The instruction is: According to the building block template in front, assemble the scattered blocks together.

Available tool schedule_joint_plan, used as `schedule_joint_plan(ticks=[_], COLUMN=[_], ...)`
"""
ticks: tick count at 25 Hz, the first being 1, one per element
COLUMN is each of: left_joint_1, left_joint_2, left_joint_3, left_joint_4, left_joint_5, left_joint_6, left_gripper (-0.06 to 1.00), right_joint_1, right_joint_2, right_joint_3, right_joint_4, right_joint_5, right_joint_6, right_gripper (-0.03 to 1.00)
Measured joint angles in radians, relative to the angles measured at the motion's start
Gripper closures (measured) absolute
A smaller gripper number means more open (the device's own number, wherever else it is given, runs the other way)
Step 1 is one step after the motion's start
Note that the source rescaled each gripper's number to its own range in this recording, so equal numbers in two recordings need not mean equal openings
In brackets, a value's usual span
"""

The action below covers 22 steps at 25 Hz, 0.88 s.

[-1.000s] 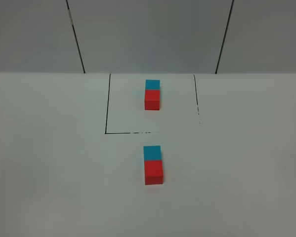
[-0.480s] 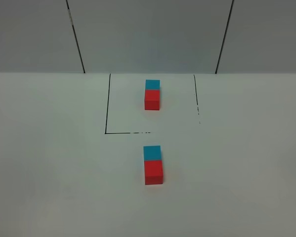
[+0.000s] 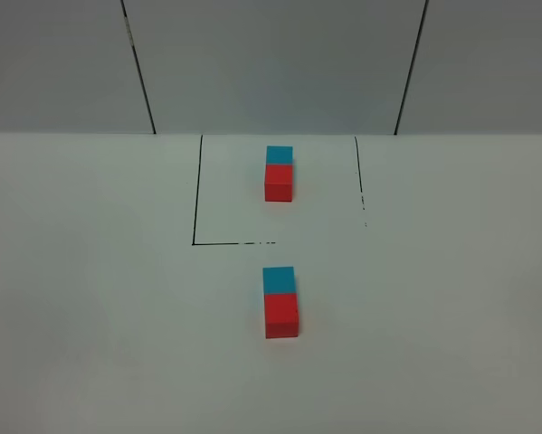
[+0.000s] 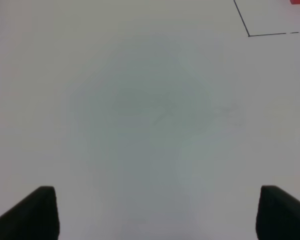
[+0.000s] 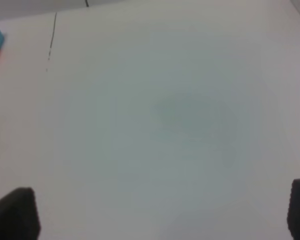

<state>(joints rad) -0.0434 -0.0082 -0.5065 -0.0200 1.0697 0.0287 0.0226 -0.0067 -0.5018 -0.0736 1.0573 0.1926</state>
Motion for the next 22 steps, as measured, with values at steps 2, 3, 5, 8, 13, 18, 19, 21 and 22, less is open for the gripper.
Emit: schedule_joint_plan(ticks=[2,3,5,8,13,18,19,21,22], left_joint_1=[0.0,0.0,0.0,0.0,0.0,0.0,0.0,0.0,0.0], left_joint_2=[0.0,0.0,0.0,0.0,0.0,0.0,0.0,0.0,0.0], left_joint_3=[0.0,0.0,0.0,0.0,0.0,0.0,0.0,0.0,0.0], left_joint_4=[0.0,0.0,0.0,0.0,0.0,0.0,0.0,0.0,0.0], left_joint_5=[0.0,0.0,0.0,0.0,0.0,0.0,0.0,0.0,0.0], left_joint_6=[0.0,0.0,0.0,0.0,0.0,0.0,0.0,0.0,0.0], left_gripper=[0.06,0.06,0.06,0.06,0.06,0.06,0.06,0.06,0.06], right_joint_1=[0.0,0.0,0.0,0.0,0.0,0.0,0.0,0.0,0.0], right_joint_2=[0.0,0.0,0.0,0.0,0.0,0.0,0.0,0.0,0.0], right_joint_3=[0.0,0.0,0.0,0.0,0.001,0.001,0.001,0.001,0.001], right_joint_4=[0.006,0.01,0.023,0.046,0.051,0.051,0.051,0.051,0.051], right_joint_5=[0.0,0.0,0.0,0.0,0.0,0.0,0.0,0.0,0.0], right_joint_6=[-0.014,-0.024,-0.047,-0.075,-0.08,-0.08,-0.08,-0.08,-0.08], right_gripper=[-0.03,-0.03,-0.03,-0.03,-0.03,-0.03,-0.03,-0.03,-0.03])
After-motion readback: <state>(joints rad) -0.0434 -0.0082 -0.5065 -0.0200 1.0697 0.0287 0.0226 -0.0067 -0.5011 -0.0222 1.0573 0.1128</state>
